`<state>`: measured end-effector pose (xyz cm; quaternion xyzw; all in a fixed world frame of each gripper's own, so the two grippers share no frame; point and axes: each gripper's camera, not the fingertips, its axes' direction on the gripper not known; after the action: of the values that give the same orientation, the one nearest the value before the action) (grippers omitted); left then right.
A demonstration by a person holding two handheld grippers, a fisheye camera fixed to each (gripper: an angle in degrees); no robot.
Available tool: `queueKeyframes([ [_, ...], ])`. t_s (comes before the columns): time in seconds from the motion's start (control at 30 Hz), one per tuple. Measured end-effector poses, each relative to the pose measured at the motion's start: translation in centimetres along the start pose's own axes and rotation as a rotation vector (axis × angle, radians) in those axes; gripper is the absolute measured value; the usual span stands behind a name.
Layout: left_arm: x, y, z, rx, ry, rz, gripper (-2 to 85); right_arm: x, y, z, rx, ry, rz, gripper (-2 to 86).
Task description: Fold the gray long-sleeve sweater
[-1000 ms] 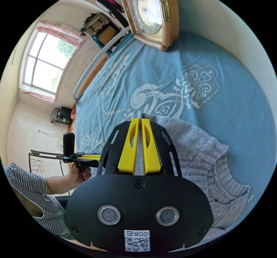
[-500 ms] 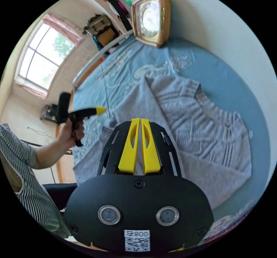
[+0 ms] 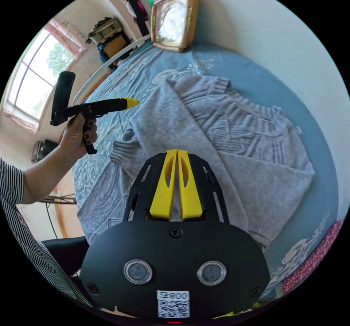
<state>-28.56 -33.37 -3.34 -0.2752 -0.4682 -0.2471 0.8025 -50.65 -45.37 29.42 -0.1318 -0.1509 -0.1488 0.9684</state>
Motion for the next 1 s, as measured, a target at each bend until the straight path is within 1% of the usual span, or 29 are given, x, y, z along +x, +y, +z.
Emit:
queueKeyframes([
  [0.07, 0.7, -2.2, 1.0, -0.028, -0.03, 0.046, 0.3, 2.3, 2.0, -0.9, 0.008, 0.039, 0.061, 0.1],
  [0.13, 0.8, -3.4, 2.1, -0.07, -0.055, 0.045, 0.3, 5.4, 4.7, -0.5, -0.022, 0.1, 0.143, 0.1],
  [0.2, 0.6, -4.1, 3.5, -0.151, -0.092, 0.046, 0.4, 7.1, 6.4, 0.3, -0.035, 0.087, 0.176, 0.1],
  [0.3, 1.2, -4.6, 2.2, -0.119, -0.052, 0.016, 0.6, 8.5, 7.8, -0.5, 0.017, 0.0, 0.221, 0.2],
  [0.37, 3.1, -5.1, 0.8, -0.066, -0.054, 0.085, 1.1, 8.6, 8.0, -1.7, 0.061, 0.066, 0.22, 0.3],
  [0.47, 4.7, -6.6, 0.9, -0.076, -0.044, 0.139, 3.0, 11.3, 7.2, -3.5, 0.142, 0.129, 0.233, 0.6],
  [0.53, 4.9, -7.8, 1.0, -0.074, -0.102, 0.14, 5.2, 14.7, 5.9, -3.8, 0.163, 0.234, 0.269, 1.5],
  [0.63, 4.7, -9.6, 1.0, -0.078, -0.165, 0.148, 7.5, 18.7, 3.7, -2.4, 0.116, 0.291, 0.276, 5.1],
  [0.7, 4.3, -10.5, 1.8, -0.119, -0.184, 0.143, 7.6, 20.5, 2.4, -0.1, 0.051, 0.272, 0.266, 6.5],
  [0.77, 3.7, -11.0, 3.6, -0.211, -0.207, 0.134, 6.6, 21.4, 1.6, 2.8, -0.036, 0.247, 0.258, 6.9],
  [0.8, 3.6, -11.0, 3.9, -0.232, -0.217, 0.124, 6.1, 21.0, 1.6, 3.8, -0.044, 0.275, 0.241, 6.8],
  [0.83, 3.7, -10.8, 3.7, -0.196, -0.216, 0.131, 4.8, 20.4, 1.8, 4.2, -0.042, 0.303, 0.213, 6.3],
  [0.9, 3.9, -10.6, 3.8, -0.213, -0.2, 0.114, 3.1, 19.8, 2.4, 4.7, -0.044, 0.301, 0.193, 4.9],
  [1.0, 4.8, -10.0, 2.6, -0.148, -0.242, 0.131, 2.0, 19.9, 3.7, 4.0, -0.008, 0.304, 0.21, 2.3],
])
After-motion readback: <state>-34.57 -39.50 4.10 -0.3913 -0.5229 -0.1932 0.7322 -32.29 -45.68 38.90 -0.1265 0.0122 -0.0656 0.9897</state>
